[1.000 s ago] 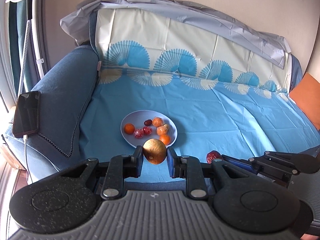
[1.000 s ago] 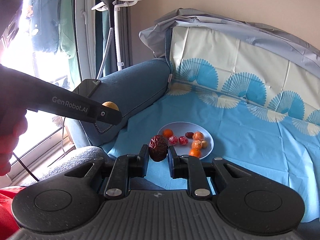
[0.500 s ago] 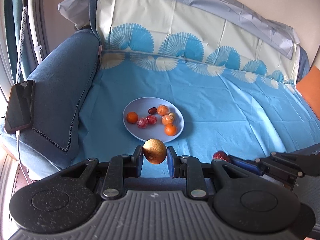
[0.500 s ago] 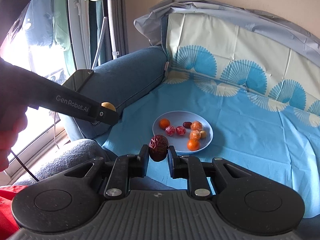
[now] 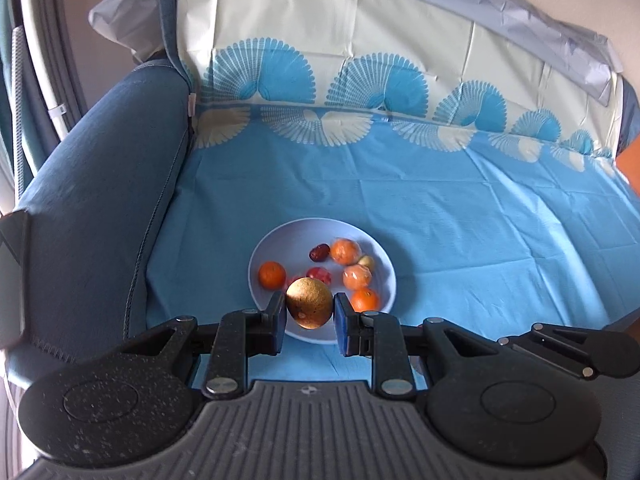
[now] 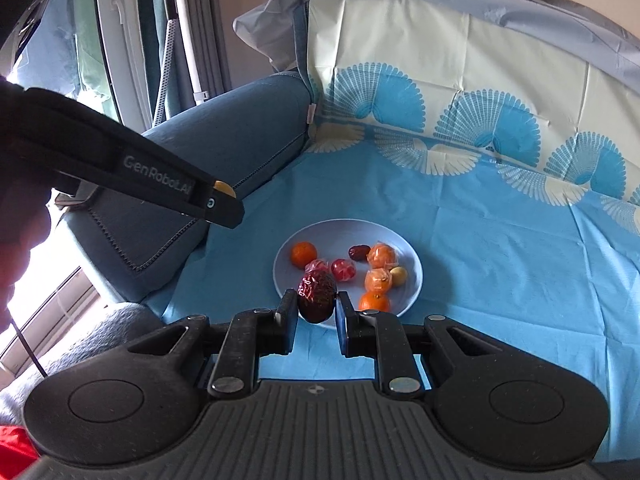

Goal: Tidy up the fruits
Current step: 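Carry both fruits over the plate and open both tools to drop them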

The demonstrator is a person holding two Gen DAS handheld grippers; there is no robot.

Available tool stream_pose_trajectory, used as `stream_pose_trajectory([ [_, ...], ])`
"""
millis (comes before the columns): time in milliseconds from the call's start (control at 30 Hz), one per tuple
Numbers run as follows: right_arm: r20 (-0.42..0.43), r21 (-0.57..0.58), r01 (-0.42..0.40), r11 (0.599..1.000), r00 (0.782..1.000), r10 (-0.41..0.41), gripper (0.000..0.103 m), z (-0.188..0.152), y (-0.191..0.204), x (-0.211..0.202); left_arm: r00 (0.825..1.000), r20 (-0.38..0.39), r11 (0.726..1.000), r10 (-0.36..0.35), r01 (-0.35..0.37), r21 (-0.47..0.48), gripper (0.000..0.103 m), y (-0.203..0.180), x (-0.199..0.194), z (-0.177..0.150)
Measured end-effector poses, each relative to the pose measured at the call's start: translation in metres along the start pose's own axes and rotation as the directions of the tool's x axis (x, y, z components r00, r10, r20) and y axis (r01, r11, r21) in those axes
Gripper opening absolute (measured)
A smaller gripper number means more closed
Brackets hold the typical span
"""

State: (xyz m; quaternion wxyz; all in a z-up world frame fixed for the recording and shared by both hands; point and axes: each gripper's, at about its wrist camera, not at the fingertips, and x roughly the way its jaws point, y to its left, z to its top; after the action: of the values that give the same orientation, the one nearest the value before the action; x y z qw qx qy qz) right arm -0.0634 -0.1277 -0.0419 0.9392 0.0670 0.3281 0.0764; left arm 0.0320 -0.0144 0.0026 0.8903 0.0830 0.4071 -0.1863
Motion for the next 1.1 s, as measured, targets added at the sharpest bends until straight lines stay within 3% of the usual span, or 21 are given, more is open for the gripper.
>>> stream_pose_trajectory([
  [367,-0.065,0.014,0.022,1.000,0.998,-0.021,0.021,0.015,-0.025,0.078,0.996,-0.092,1.000,0.011,-0.011,0.001,0.027,0.013,0.089,0.024],
  [933,-0.140,-0.053,0.044,0.998,0.989,-0.051,0.021,0.012,-0.047,0.164,0.979,-0.201,0.999,0.020,-0.015,0.030,0.027,0.018,0.184,0.020],
  [1000,-0.146,-0.055,0.043,0.998,0.988,-0.051,0.021,0.011,-0.048,0.169,0.979,-0.205,0.999,0.018,-0.012,0.033,0.037,0.018,0.191,0.019],
  [1033,-0.151,-0.055,0.037,0.998,0.987,-0.045,0.022,0.011,-0.048,0.171,0.978,-0.206,0.999,0.016,-0.009,0.033,0.067,0.019,0.192,0.020],
  [1067,-0.155,-0.051,0.036,0.998,0.987,-0.043,0.030,0.011,-0.049,0.172,0.978,-0.206,0.999,0.019,-0.014,0.029,0.099,0.019,0.191,0.022],
  [1100,-0.156,-0.045,0.052,0.998,0.986,-0.058,0.052,0.013,-0.051,0.172,0.981,-0.190,0.999,0.029,-0.025,0.022,0.102,0.020,0.187,0.023],
])
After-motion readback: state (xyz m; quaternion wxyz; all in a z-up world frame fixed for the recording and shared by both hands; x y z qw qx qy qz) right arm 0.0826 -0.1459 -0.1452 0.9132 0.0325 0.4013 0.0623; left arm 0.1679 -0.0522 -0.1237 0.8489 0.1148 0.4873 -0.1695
